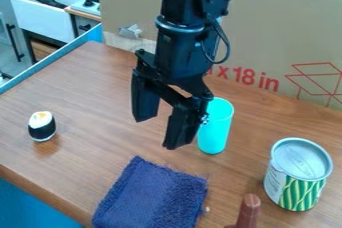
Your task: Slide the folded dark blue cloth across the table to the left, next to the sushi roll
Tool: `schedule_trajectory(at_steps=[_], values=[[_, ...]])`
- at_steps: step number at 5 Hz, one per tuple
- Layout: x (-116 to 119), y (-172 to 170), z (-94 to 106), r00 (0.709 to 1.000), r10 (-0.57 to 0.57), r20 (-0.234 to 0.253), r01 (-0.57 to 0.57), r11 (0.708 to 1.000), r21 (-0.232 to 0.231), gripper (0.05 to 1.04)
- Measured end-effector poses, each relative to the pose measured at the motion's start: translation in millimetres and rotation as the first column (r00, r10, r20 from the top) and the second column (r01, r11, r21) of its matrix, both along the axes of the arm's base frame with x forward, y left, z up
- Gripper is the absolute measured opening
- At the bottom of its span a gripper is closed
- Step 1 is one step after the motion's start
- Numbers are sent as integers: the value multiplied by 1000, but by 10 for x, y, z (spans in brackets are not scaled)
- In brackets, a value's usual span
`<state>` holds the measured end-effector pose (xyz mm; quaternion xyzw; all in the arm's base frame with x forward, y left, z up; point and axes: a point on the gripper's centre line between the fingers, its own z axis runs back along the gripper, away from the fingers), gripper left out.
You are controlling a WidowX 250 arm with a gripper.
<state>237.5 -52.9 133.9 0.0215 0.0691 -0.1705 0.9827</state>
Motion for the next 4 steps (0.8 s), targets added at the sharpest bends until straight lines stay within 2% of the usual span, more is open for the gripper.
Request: schedule_trajectory(at_steps=[1,2,3,4], values=[[-18,2,-61,1000,0,-18,0,1000,3,1001],[-118,23,-292,1000,6,-24,-6,1000,-2,1001],[-166,75,-450,996,93,-13,-93,996,-3,1001],[-195,77,-748,988,147,-55,-146,989,17,1001]])
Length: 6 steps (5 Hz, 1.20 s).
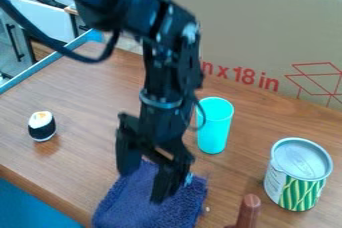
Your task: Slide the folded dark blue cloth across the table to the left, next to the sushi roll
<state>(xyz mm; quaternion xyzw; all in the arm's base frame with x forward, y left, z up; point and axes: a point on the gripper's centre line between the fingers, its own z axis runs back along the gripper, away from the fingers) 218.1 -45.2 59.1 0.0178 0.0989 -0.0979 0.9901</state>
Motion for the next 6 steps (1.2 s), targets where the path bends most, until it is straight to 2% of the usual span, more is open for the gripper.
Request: schedule_trajectory(at_steps=[1,2,3,4,5,6], values=[[48,-57,-307,999,32,-7,-32,999,-24,1001],[59,-74,-363,999,38,-29,-39,999,-24,1001],[55,16,-432,995,50,-87,-48,999,24,1001],[145,283,-442,992,49,-118,-33,991,132,1001],[314,793,-405,991,80,-108,-46,957,287,1001],[323,1170,-380,983,134,-124,-76,919,387,1001]])
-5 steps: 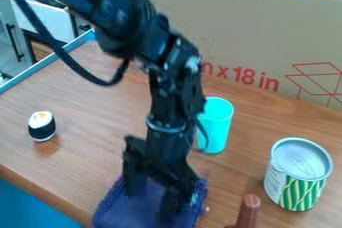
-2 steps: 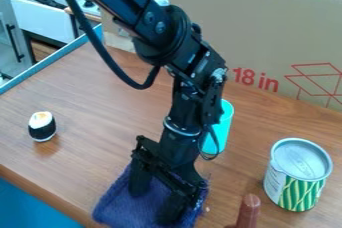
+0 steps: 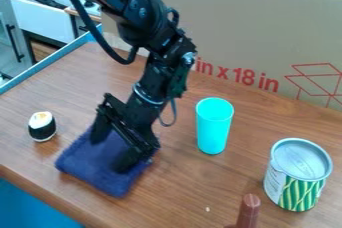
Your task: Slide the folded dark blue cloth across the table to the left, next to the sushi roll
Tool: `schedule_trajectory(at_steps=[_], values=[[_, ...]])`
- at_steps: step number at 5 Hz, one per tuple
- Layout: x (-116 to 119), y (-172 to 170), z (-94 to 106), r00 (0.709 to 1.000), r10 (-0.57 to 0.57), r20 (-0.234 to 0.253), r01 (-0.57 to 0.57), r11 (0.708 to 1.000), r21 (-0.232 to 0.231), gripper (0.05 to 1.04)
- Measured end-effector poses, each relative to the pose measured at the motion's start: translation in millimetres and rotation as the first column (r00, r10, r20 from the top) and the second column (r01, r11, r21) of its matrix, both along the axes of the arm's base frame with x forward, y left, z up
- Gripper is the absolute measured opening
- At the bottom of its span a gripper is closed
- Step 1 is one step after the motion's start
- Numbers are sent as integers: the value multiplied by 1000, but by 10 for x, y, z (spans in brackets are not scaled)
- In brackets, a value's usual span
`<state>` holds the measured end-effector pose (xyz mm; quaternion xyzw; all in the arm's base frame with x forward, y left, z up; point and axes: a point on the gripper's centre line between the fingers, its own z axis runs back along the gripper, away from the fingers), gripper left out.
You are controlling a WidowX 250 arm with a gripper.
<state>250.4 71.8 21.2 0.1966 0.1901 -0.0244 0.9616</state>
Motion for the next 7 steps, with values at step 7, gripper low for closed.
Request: schedule_trajectory(at_steps=[7], values=[[-299,185,580,986,-21,166,71,951,-302,1001]])
